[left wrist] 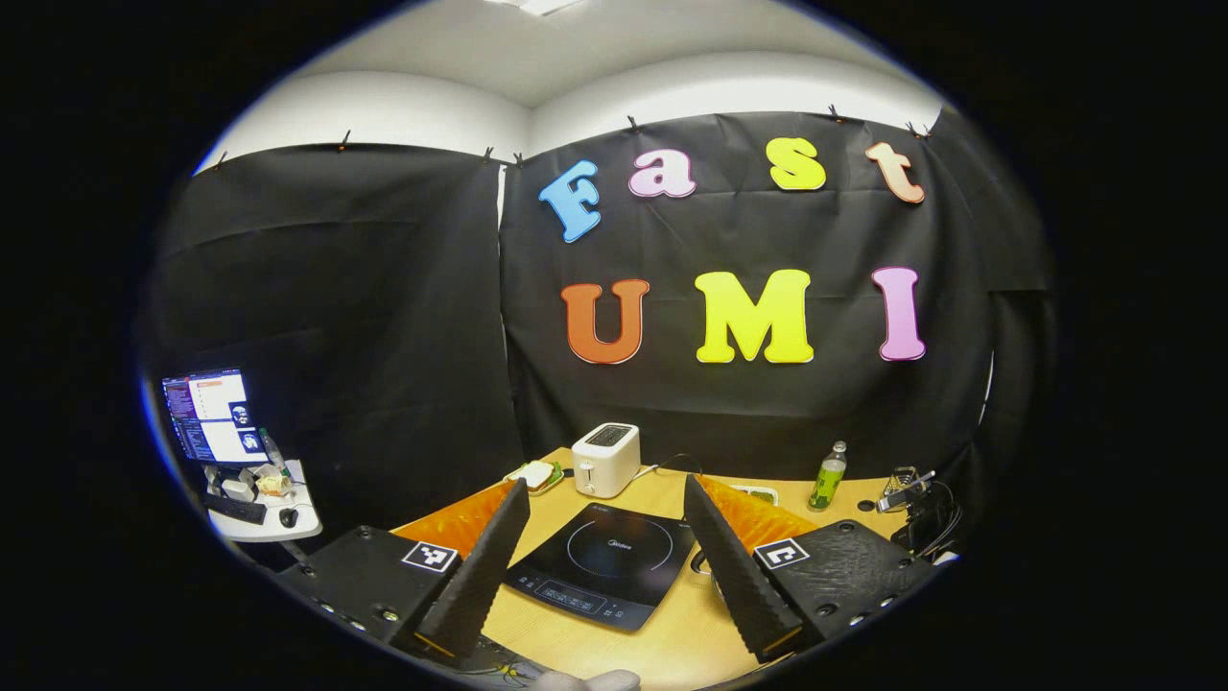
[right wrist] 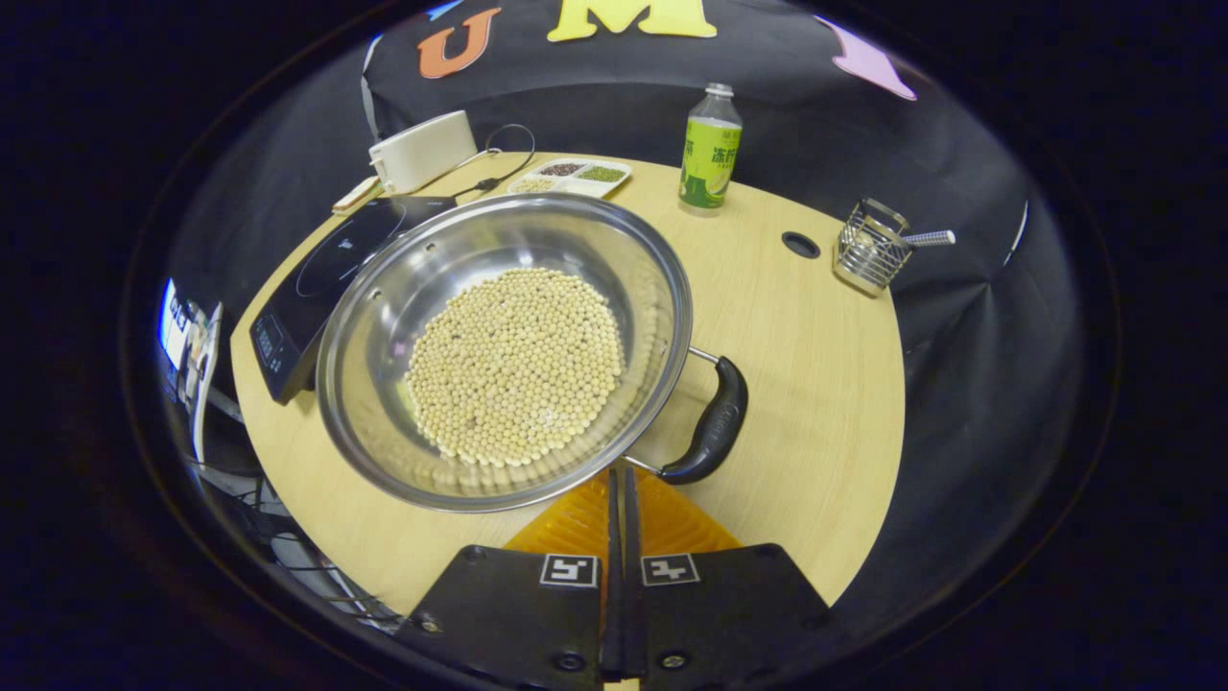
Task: First push the handle of the pot to place it horizontally, then grasp the pot with both hands and set it on the induction cooktop.
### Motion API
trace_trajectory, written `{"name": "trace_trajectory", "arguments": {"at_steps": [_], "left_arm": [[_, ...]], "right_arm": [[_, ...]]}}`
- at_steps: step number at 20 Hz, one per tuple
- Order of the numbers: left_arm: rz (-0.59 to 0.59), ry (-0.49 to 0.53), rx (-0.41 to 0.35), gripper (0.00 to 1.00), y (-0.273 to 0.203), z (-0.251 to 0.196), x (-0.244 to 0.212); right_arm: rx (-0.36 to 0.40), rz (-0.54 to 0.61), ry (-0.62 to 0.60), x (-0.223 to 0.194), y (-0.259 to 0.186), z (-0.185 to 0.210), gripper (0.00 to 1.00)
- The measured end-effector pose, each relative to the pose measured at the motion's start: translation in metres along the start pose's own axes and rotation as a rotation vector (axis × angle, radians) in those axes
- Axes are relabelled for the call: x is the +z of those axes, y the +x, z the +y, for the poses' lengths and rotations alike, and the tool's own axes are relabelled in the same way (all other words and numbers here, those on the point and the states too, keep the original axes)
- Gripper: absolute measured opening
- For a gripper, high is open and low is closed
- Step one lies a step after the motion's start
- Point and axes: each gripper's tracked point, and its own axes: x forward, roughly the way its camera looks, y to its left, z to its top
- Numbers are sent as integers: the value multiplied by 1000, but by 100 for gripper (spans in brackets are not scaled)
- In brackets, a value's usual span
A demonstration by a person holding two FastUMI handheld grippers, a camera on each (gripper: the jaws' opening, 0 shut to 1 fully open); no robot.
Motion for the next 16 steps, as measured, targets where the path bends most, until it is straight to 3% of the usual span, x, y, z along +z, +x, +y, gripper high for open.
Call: {"name": "trace_trajectory", "arguments": {"at_steps": [4, 10, 16], "left_arm": [[0, 0, -1, 96, -2, -2, 1], [-2, 6, -23, 96, 4, -1, -1], [-15, 5, -115, 96, 20, -10, -1]], "right_arm": [[-16, -19, -12, 4, 2, -8, 4], [-29, -52, 0, 5, -5, -7, 1], [-55, -131, 33, -5, -39, -7, 1]]}}
